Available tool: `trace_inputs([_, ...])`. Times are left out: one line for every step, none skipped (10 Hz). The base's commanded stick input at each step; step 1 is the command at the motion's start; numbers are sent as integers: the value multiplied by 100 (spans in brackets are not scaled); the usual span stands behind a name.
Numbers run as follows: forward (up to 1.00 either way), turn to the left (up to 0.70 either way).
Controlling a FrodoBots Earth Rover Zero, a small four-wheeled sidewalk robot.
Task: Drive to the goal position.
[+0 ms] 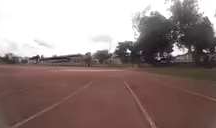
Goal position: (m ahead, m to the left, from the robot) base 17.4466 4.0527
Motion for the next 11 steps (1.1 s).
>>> trace_inputs([70,0])
trace_inputs([70,0])
trace_inputs([70,0])
trace_inputs([70,0])
trace_inputs([70,0])
trace_inputs([70,0])
trace_inputs([70,0])
trace_inputs([70,0])
trace_inputs([70,0])
trace_inputs([70,0])
trace_inputs([70,0])
